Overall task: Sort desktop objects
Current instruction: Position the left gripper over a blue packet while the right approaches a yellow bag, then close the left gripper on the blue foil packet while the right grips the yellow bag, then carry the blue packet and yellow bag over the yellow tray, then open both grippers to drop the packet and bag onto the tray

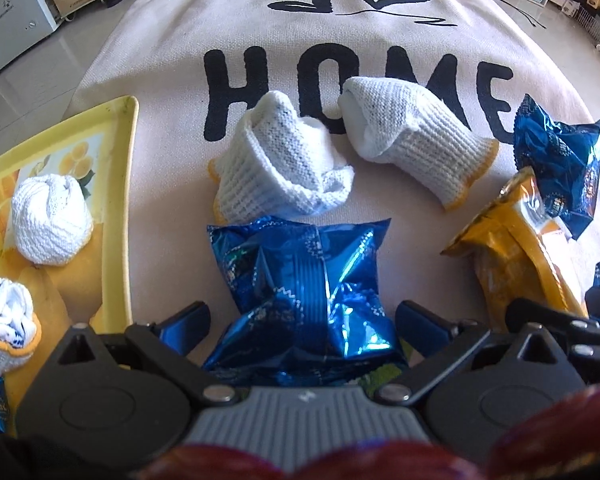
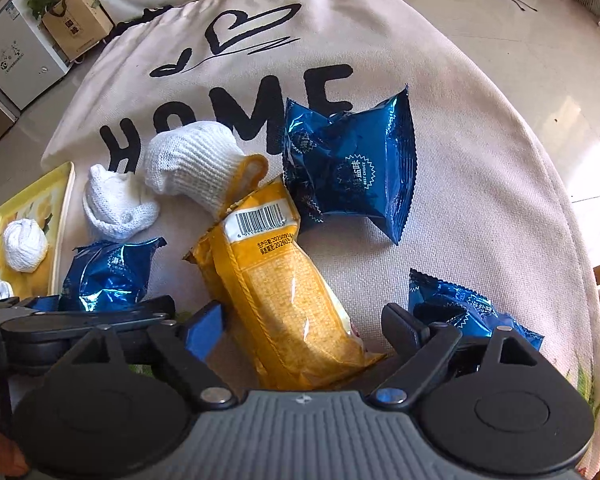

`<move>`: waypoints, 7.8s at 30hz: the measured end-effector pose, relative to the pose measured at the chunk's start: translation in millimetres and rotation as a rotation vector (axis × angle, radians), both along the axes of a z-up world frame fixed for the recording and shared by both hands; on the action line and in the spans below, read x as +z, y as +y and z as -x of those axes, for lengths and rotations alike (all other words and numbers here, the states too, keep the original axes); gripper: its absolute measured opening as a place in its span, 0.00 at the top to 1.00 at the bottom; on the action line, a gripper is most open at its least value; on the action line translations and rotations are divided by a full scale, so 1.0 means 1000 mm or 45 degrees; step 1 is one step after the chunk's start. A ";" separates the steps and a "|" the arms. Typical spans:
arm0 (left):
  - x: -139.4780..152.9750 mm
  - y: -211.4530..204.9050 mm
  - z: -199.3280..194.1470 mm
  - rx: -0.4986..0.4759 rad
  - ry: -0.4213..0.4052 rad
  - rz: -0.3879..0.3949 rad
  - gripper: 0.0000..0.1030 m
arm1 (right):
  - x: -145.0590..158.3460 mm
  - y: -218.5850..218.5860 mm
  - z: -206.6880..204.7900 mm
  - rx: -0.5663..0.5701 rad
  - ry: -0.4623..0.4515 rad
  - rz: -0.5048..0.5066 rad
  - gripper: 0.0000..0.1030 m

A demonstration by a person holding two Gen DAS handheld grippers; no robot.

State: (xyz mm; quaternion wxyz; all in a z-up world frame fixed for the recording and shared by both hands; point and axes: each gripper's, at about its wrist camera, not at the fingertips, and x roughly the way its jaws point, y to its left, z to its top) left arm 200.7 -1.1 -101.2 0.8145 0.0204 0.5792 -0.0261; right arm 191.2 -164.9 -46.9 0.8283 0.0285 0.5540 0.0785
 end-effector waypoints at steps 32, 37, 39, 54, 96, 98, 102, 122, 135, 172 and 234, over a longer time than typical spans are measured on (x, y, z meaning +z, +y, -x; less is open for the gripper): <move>0.001 0.021 0.012 0.024 -0.020 -0.005 0.00 | -0.012 0.010 -0.001 0.078 -0.021 0.035 0.07; 0.001 0.020 0.013 0.028 -0.023 -0.007 0.00 | -0.011 0.010 -0.001 0.091 -0.032 0.008 0.12; 0.002 0.021 0.013 0.023 -0.026 -0.007 0.00 | -0.010 0.011 0.000 0.122 -0.045 -0.008 0.20; 0.016 0.031 0.022 0.024 -0.047 0.092 0.16 | -0.005 0.011 0.007 0.124 -0.019 -0.166 0.50; 0.000 0.012 0.012 0.018 -0.047 -0.004 0.00 | -0.008 0.013 0.009 0.141 -0.017 -0.120 0.31; -0.001 0.013 0.012 0.026 -0.054 -0.003 0.00 | -0.008 0.012 0.008 0.141 -0.020 -0.122 0.30; -0.001 0.012 0.012 0.023 -0.062 -0.004 0.00 | -0.009 0.012 0.007 0.140 -0.026 -0.120 0.29; 0.022 0.026 0.017 0.111 -0.109 0.158 0.26 | -0.001 0.007 0.006 0.096 -0.020 -0.207 0.48; 0.057 0.058 0.019 0.224 -0.196 0.196 0.26 | 0.019 0.023 0.010 0.114 -0.053 -0.291 0.48; 0.145 0.201 0.037 0.588 -0.463 0.265 0.26 | 0.059 0.136 0.044 0.460 -0.092 -0.514 0.48; 0.137 0.234 0.021 0.675 -0.422 0.331 0.06 | 0.049 0.197 0.061 0.633 -0.075 -0.549 0.31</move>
